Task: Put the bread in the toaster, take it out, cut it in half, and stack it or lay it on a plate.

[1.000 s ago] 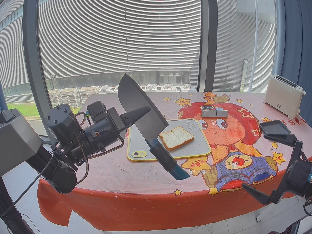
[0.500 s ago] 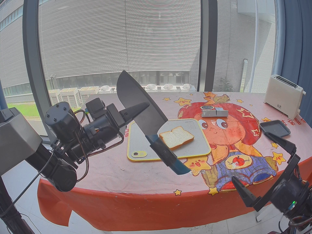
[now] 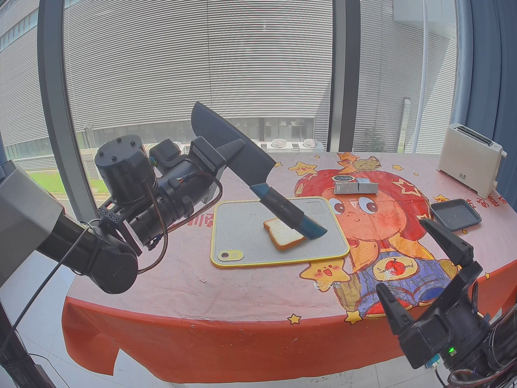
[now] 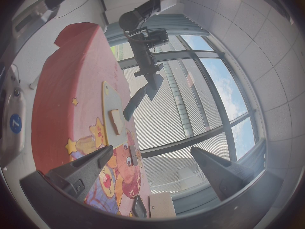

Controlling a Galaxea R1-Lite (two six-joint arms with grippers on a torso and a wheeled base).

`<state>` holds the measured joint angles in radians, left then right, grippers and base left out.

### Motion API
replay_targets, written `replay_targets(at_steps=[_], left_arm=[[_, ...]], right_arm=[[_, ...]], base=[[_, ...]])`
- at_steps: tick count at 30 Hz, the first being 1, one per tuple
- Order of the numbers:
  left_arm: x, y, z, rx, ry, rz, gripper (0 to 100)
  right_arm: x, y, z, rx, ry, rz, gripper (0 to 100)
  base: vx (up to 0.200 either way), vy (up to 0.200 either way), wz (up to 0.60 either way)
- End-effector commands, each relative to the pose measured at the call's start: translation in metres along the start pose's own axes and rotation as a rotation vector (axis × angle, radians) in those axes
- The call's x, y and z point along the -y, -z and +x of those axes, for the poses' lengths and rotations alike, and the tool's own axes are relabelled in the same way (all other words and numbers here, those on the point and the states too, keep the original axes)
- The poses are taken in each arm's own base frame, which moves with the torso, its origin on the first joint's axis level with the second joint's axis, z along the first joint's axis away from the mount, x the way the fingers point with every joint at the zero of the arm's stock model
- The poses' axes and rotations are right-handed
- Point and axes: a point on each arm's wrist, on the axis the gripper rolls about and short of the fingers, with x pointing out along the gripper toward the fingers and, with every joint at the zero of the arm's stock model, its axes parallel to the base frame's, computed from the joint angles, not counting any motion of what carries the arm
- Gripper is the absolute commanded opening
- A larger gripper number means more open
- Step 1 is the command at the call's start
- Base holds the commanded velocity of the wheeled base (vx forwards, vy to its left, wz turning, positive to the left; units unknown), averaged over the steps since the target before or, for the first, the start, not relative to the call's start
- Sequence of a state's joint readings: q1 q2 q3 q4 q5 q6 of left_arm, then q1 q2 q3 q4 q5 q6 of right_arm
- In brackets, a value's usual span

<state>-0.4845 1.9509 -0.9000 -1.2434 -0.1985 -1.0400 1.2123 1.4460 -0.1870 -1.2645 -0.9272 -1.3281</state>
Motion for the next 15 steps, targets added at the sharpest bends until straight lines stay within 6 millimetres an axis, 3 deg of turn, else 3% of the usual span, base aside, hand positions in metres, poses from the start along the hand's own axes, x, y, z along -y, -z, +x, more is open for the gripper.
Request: replay_targets(at_steps=[1, 7, 15], left_arm=[[0.025, -0.002, 0.008, 0.052, 0.028, -0.011, 0], [0.051, 0.008, 0.003, 0.021, 0.047, -0.095, 0], [0.050, 0.009, 0.003, 0.020, 0.042, -0.100, 0]], right_arm=[[-0.021, -0.021, 0.023, -0.031, 0.006, -0.007, 100], [-0.039, -0.032, 0.055, -0.082, 0.044, 0.034, 100], [-0.028, -0.050, 0.085, -0.086, 0.116, 0.104, 100]], base=[[0.000, 0.000, 0.00], [0.000, 0.000, 0.00], [0.000, 0.000, 0.00]])
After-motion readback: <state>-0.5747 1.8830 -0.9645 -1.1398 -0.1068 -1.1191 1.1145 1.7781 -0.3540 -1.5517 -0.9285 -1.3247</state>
